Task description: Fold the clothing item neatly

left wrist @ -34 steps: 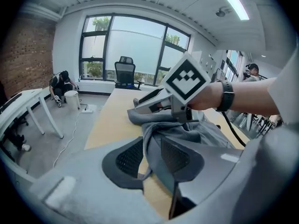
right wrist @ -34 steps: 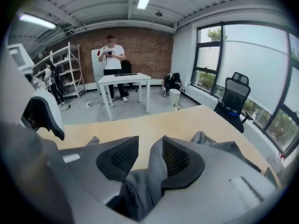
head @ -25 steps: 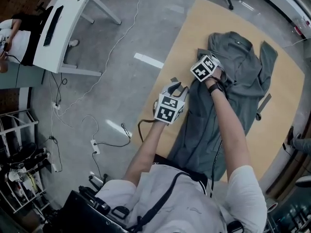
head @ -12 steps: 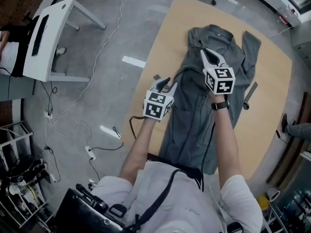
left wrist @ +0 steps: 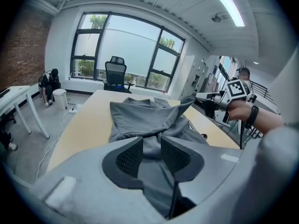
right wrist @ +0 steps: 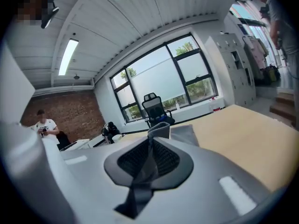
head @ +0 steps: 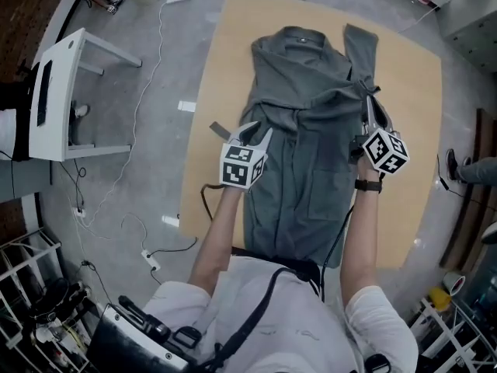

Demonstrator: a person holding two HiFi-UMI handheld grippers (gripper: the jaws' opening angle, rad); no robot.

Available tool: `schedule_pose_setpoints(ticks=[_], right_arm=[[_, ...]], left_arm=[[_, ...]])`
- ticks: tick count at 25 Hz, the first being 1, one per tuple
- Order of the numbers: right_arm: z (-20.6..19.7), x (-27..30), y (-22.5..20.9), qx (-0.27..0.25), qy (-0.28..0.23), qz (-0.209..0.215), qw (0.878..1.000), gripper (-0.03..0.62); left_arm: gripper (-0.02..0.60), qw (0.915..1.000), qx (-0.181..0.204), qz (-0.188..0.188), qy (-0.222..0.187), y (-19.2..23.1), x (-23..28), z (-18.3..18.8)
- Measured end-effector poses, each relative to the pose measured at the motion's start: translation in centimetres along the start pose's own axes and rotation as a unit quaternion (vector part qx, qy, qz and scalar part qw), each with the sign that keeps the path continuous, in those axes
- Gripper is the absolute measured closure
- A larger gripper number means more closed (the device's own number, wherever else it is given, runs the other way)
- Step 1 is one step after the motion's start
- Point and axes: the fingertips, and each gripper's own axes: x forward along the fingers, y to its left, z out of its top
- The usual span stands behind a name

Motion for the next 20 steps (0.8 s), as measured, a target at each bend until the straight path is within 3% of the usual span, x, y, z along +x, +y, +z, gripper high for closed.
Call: schedule_pose_setpoints(ticks=[3,8,9,14,20], right_arm=[[-2.6,-0.9,-3.5,0.013,0.023,-0.015,1.0,0.549],[-8.0,-1.9,-6.2,-0.007,0.105,-0.024,0.994,0.38],[-8.5,-2.4,-6.3,-0.01,0.111,-0.025,0.993,0.372],[-8.3,-4.7,-4.7,-0.008,0.093,-0.006,0.996,0.373],[-3.8,-8.1,0.7,-0.046,0.035,0.049,0.997,0.41]], left_arm=[[0.457,1.0,0.007,-0.006,0.002,-1.3,0.7,0.3],[0.457,0.9999,0.012,-0.011,0.004,-3.1,1.1,0.4],[0.457,0.9998,0.014,-0.012,0.004,-3.4,1.2,0.4],[0.457,0.9996,0.025,-0.013,-0.002,-4.5,0.7,0.9],[0.459,0.9983,0.047,-0.012,-0.034,-6.2,-1.0,3.3]])
